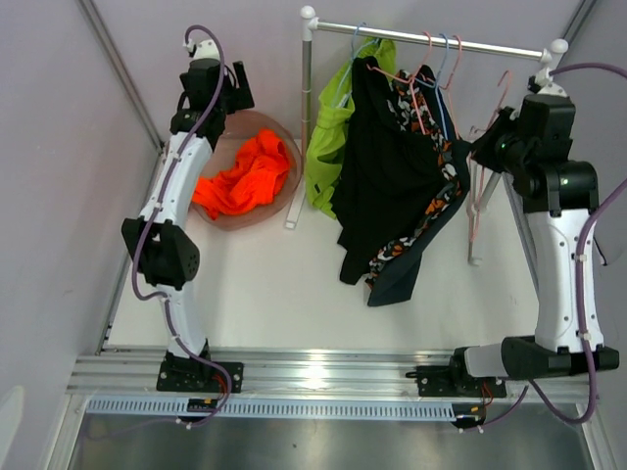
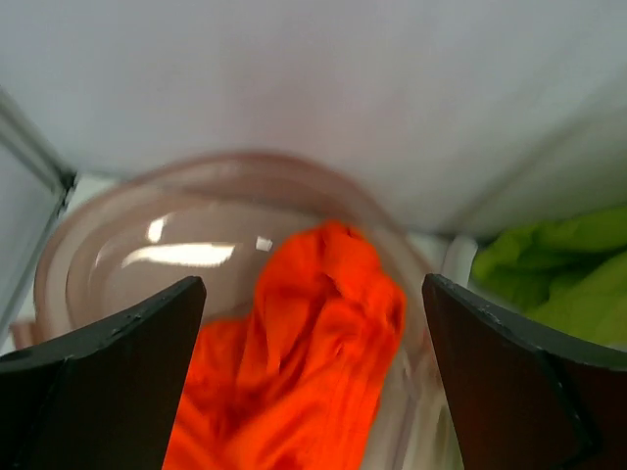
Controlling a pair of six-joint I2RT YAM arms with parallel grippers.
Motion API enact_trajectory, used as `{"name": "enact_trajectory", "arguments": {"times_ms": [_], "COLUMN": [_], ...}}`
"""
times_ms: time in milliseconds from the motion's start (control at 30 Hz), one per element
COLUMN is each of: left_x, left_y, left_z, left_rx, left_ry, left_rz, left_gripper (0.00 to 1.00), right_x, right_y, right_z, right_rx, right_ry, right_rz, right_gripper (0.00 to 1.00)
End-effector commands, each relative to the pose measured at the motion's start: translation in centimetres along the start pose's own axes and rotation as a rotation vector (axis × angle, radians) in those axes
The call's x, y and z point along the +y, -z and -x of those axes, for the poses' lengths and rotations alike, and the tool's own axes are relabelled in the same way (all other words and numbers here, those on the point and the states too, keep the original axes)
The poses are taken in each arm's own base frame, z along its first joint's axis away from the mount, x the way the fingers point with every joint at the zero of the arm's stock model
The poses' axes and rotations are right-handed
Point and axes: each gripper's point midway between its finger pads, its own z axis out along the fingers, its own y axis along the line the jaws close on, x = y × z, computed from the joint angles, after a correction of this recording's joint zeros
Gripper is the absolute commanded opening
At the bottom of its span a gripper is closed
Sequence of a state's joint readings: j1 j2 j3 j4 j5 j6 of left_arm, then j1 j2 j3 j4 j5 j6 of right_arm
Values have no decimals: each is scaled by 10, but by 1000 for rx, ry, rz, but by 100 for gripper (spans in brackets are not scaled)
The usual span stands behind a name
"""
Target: Remove the shorts from the hanger
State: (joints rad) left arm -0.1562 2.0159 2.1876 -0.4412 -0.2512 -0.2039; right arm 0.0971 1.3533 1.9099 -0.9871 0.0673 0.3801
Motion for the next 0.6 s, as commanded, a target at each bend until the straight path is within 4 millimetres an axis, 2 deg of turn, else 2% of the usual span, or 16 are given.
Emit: {"name": "enact_trajectory", "arguments": {"times_ms": [0,33,67,100,133,167,200,233,267,333,400,433,500,533,567], "left_x": [12,8,7,13,11,14,15,13,14,6,2,1,0,-1,-2], "left_y": [57,68,80,94,104,108,124,126,130,135,134,133,132,132,132], "left_z": [4,16,23,5,8,-5,6,-3,0,7,4,4,1,0,-1], "left_rx": [14,-42,-73,-70,-91,-82,-120,-115,-127,-141,-118,-114,-103,-101,-101], "left_ry": [62,75,80,78,80,74,77,58,48,29,25,27,27,26,26], "left_rz": [7,-24,-44,-53,-73,-74,-84,-85,-72,-91,-109,-112,-115,-119,-120], "left_gripper": [99,99,99,99,99,99,99,99,99,99,99,99,99,99,99], "right_x": [2,7,7,7,10,10,9,8,9,3,0,-6,-11,-25,-28], "right_y": [-10,-4,-16,-18,-13,-24,-28,-31,-32,-49,-59,-71,-81,-91,-96], "right_z": [42,56,55,60,72,73,77,82,89,90,96,97,99,104,106], "right_rx": [-113,-146,-129,-138,-164,-157,-162,-175,-192,-185,-197,-198,-204,-219,-225], "right_ry": [2,-3,4,4,4,11,13,12,10,6,2,-1,-4,-20,-26], "right_rz": [5,17,7,4,9,0,-9,-18,-16,-38,-53,-73,-89,-123,-129], "right_gripper": [0,0,0,0,0,0,0,0,0,0,0,0,0,0,0]}}
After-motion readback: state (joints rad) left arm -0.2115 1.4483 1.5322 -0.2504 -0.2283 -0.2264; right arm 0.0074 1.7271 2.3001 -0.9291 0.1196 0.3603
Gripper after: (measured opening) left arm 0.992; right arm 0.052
